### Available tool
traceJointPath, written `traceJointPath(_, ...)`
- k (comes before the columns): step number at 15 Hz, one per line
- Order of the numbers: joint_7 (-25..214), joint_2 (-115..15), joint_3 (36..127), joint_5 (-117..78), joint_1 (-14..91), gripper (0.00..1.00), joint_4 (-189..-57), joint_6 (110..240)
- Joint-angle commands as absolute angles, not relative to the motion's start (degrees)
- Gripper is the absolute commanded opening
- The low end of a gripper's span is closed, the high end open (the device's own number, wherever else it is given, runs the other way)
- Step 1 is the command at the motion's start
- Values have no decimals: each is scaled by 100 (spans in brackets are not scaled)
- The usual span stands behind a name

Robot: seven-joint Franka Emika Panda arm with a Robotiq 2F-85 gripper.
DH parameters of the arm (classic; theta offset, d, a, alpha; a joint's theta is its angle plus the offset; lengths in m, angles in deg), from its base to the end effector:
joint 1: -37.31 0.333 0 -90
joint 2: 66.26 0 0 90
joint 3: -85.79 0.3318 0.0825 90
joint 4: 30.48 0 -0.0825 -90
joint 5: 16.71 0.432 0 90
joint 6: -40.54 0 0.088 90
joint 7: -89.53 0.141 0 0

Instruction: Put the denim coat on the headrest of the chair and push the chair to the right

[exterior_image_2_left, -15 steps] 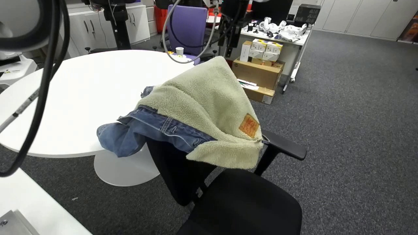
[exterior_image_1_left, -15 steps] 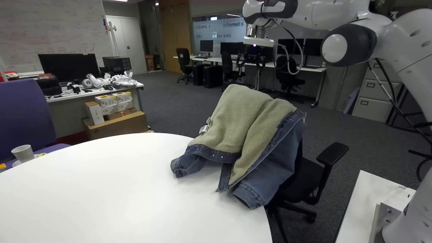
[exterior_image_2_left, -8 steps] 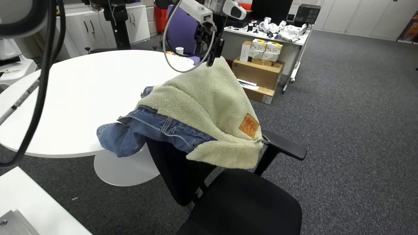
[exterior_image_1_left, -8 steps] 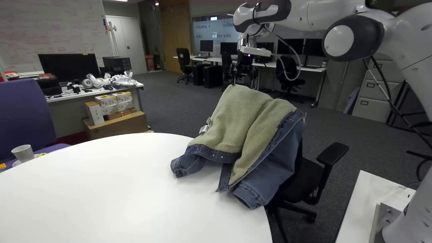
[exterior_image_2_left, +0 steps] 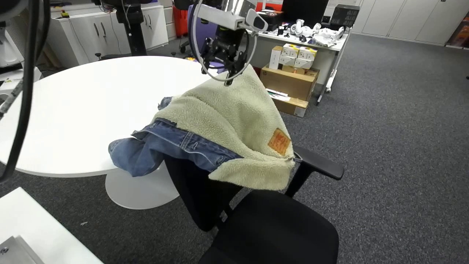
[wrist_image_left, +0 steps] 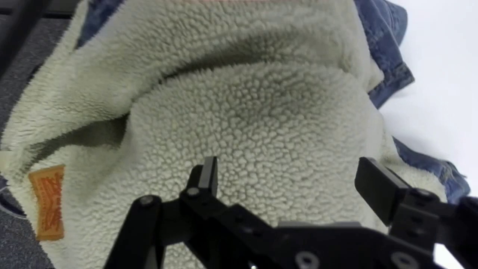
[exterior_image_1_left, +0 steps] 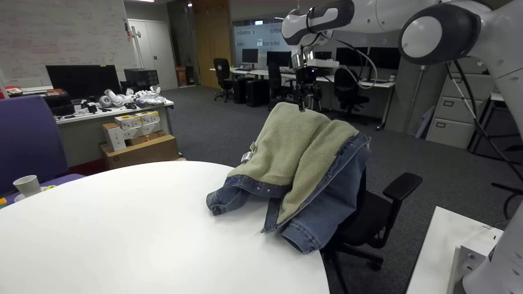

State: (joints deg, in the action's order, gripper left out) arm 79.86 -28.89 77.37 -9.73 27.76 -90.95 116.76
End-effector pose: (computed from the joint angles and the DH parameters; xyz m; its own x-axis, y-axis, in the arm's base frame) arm 0.7137 -0.1810 0.4089 0.9305 -0.0999 -0.3525 -0.1408 -0.9857 -0.0923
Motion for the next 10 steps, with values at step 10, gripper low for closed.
traceJointPath(10,8335,-4554,8017,-1534,3129,100,-11556,13660)
